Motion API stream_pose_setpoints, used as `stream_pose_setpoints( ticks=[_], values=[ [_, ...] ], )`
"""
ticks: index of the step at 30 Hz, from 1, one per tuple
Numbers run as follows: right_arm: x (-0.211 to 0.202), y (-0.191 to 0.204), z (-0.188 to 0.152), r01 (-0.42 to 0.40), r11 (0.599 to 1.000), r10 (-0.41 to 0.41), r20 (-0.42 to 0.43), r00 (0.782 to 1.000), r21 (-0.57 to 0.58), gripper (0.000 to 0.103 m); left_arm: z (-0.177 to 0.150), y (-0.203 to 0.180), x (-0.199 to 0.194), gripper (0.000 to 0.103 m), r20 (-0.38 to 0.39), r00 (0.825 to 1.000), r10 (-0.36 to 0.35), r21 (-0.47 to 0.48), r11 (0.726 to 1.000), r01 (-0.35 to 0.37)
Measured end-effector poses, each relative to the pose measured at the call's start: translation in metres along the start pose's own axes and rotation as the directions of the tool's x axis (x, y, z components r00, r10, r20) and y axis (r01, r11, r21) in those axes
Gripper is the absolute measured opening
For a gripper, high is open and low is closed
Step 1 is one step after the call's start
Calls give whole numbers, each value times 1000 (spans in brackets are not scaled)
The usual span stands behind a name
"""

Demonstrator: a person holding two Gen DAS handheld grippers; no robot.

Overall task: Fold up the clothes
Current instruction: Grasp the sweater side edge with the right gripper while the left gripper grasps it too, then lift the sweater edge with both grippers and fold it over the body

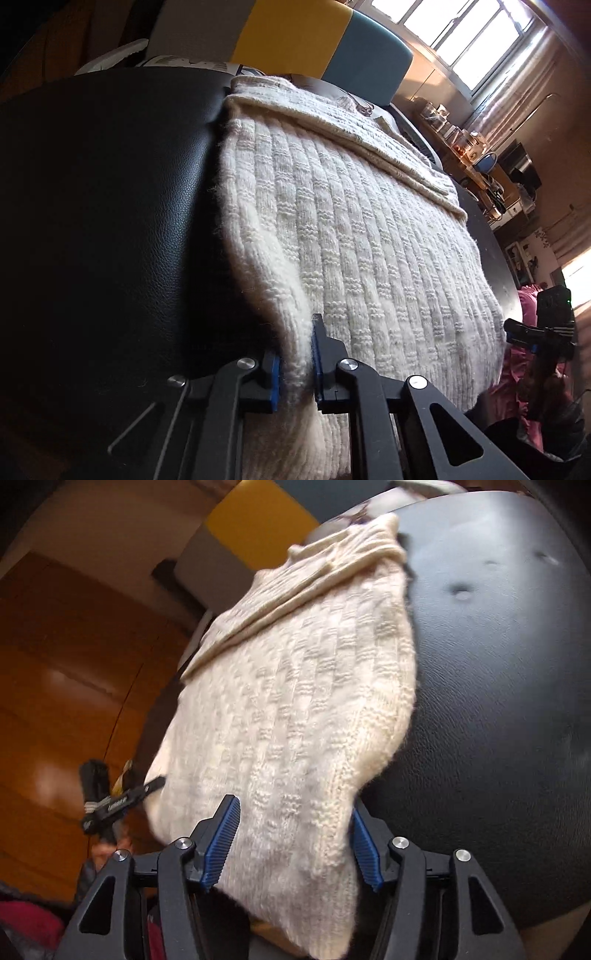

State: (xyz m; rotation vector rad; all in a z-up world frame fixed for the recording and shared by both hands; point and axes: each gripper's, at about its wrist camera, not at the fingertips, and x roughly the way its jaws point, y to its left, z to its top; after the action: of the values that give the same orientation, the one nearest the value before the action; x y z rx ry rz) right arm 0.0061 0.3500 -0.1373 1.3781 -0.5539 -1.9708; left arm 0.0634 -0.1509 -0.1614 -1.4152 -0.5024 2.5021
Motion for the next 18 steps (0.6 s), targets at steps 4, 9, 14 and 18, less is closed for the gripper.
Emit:
stream_pose_setpoints(
  ticks=[4,9,14,18],
  values=[
    [-1,-9,-5,22,997,-25,42,999,79,13,-3,2,-1,10,11,1000,-4,-9,1000,5],
    [-5,2,-10,144,990,-144,-3,990,5,10,-10,7,-7,10,10,999,-35,-33,999,35],
    [-18,8,-18,113,993,-114,-37,993,-29,9,-30,23,-24,10,-7,991,-136,-102,986,134],
    [-45,6,-24,7,1000,-7,-6,1000,10,9,-41,23,-45,9,-7,970,-241,-122,963,239]
  ],
)
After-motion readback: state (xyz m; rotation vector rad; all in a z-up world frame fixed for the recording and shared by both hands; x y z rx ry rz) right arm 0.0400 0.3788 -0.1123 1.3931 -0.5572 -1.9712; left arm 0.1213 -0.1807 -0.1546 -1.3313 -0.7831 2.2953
